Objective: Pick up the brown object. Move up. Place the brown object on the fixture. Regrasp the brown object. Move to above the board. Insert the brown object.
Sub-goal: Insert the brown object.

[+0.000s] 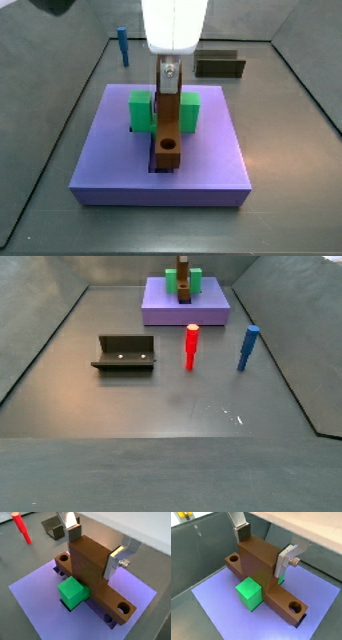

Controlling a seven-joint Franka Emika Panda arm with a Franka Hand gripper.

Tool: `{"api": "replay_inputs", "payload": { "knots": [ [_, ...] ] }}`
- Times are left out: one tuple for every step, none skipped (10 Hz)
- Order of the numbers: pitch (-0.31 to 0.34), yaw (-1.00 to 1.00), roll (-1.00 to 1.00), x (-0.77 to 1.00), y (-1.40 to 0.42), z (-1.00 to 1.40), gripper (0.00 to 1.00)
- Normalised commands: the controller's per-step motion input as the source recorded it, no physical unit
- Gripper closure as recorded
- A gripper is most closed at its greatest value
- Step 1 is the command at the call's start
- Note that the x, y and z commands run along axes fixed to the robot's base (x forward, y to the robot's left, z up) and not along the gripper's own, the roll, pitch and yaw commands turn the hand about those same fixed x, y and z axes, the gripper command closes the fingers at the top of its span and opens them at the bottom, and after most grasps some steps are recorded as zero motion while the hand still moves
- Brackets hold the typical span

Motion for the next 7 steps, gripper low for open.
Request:
{"api": "replay_inputs", "payload": {
  "knots": [
    [0.000,0.00,0.13,0.00,0.05,-0.13,1.00],
    [0.000,0.00,0.17,-0.04,0.06,-0.14,1.00],
    [0.000,0.00,0.16,-0.19,0.00,-0.08,1.00],
    [0.000,0.00,0.19,-0.13,0.00,-0.04,1.00],
    [0.000,0.00,0.23,-0.10,0.00,-0.09,1.00],
    [-0.009,0.00,0.21,-0.20,0.00,-0.17,1.00],
    [-0.030,0.00,0.19,-0.20,0.00,-0.22,1.00]
  ]
}}
